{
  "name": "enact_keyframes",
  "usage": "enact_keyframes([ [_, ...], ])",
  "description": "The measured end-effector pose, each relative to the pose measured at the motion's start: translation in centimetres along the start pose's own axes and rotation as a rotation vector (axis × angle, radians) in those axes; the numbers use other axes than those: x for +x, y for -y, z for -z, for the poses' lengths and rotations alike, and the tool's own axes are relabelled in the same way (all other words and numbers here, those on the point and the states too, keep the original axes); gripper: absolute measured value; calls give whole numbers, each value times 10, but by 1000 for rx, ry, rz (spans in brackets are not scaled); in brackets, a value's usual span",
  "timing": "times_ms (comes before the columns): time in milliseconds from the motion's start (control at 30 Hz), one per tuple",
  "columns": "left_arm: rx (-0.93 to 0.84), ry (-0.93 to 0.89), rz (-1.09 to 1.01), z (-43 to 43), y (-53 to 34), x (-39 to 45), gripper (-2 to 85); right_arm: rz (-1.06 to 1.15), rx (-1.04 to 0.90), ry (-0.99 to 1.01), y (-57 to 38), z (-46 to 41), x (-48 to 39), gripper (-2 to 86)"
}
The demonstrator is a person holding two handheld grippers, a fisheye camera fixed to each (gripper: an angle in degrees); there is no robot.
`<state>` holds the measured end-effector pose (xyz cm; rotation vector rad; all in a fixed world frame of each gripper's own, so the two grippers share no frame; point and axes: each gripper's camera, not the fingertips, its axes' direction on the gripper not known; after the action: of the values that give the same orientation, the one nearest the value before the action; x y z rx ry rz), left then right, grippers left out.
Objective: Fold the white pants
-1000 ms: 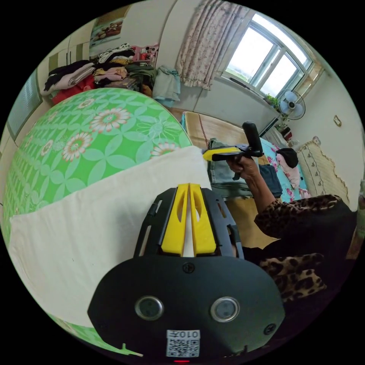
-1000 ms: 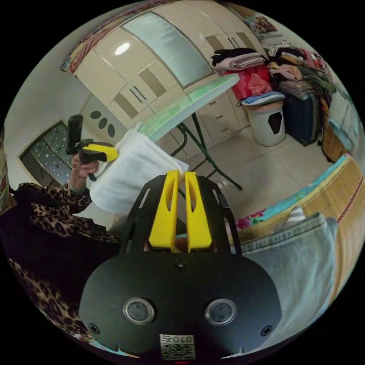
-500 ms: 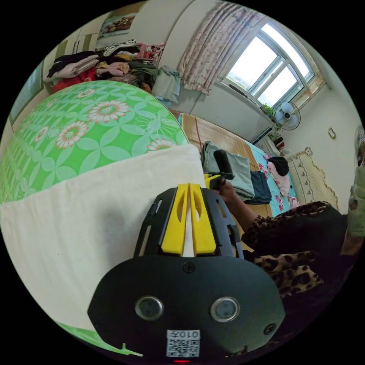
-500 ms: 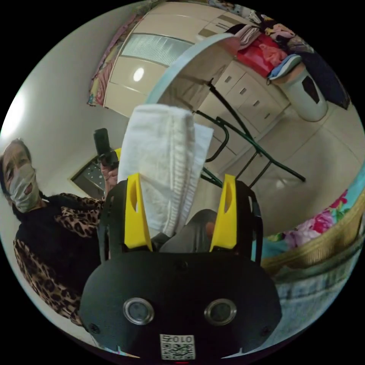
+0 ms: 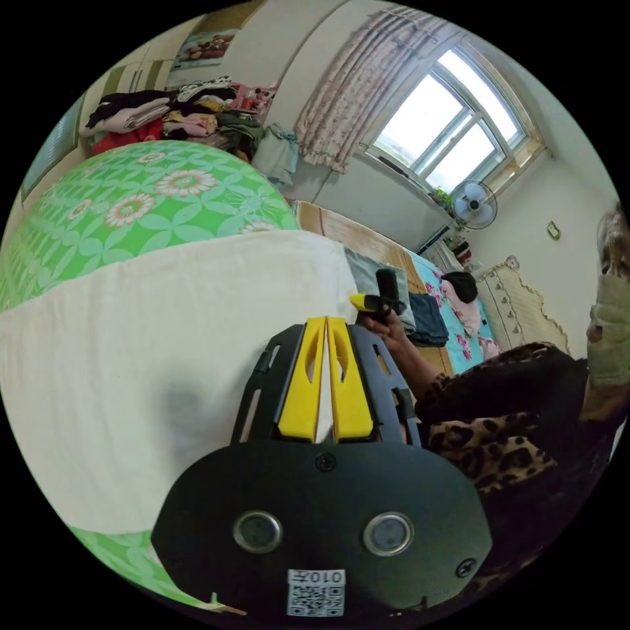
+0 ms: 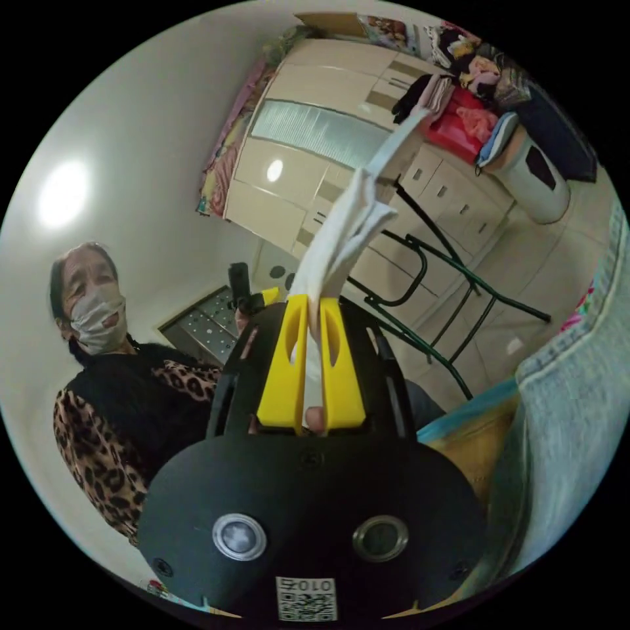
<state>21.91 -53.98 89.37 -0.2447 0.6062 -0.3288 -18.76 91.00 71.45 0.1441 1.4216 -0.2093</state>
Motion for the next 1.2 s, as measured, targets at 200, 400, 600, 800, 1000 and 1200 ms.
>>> enact_keyframes([
  [200,-81,-18,-133,-41,-42,46,-3,-20,-25,-161,30,5,-80,51],
  [400,-133,-55,-26,-89,-73,35,-3,6,-82,-430,46,-13,-140,51],
  [600,-115,-39,73,-108,-88,17,-3,-208,-74,-150,23,8,-91,51],
  [800,-59,62,133,-117,-91,6,-3,-378,-133,-347,-3,4,-43,42],
  [1000,-100,123,88,-127,-99,22,-3,-413,-51,-201,-32,3,-20,41],
  [1200,-105,175,114,-129,-113,22,-3,-506,-170,-414,-64,-6,-7,61],
])
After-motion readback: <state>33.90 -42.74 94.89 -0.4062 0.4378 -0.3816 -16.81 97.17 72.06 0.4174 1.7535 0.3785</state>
